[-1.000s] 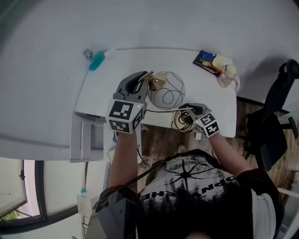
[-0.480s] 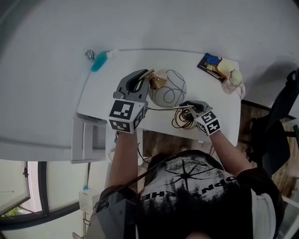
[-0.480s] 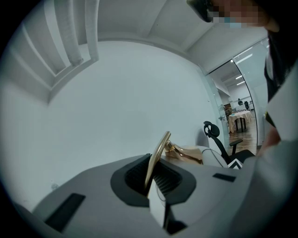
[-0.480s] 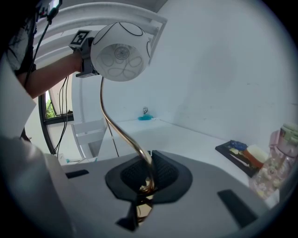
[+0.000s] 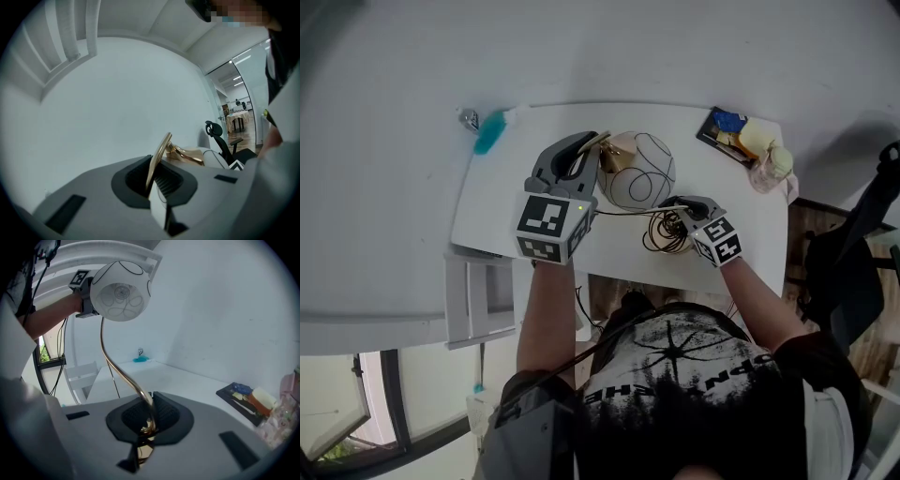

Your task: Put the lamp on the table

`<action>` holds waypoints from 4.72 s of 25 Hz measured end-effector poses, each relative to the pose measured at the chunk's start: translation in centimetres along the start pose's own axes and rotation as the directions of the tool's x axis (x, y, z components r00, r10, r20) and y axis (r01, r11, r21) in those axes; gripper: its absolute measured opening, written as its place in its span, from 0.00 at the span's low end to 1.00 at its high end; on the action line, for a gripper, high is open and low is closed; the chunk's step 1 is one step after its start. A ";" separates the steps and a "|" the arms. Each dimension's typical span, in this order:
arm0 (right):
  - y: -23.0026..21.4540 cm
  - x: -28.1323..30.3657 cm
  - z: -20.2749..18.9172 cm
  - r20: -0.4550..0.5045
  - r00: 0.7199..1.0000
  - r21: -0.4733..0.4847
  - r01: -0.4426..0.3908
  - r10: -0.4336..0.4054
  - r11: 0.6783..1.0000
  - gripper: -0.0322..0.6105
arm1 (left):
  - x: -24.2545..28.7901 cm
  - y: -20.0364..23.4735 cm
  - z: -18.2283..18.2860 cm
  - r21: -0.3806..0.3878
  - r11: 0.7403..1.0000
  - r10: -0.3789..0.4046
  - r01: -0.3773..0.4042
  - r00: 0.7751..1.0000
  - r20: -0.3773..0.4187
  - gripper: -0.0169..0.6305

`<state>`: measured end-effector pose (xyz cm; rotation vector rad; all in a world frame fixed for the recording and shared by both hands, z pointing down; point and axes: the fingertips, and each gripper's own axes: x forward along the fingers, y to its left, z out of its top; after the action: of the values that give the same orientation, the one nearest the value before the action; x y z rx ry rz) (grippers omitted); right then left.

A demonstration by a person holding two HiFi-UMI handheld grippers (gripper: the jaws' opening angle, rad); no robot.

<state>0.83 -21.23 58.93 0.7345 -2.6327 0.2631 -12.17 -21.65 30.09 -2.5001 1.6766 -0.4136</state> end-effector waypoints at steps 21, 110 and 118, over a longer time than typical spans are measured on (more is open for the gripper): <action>-7.7 13.1 7.2 0.033 0.986 0.094 0.158 -0.162 0.983 0.08 | 11.8 12.6 0.1 0.077 0.986 -0.150 0.147 0.988 0.034 0.05; -16.0 25.4 12.8 0.204 0.963 0.217 0.129 -0.175 0.968 0.31 | 20.8 18.0 0.3 0.322 0.943 -0.087 0.089 0.996 -0.022 0.27; -12.8 18.1 15.1 0.266 0.954 0.161 0.096 -0.137 0.982 0.28 | 15.6 13.9 -3.0 0.099 0.989 -0.109 0.107 0.994 0.020 0.13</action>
<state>-11.44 -44.51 53.84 1.0406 -2.8390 0.3456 -19.84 -41.18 32.27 -2.5212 1.4792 -0.4602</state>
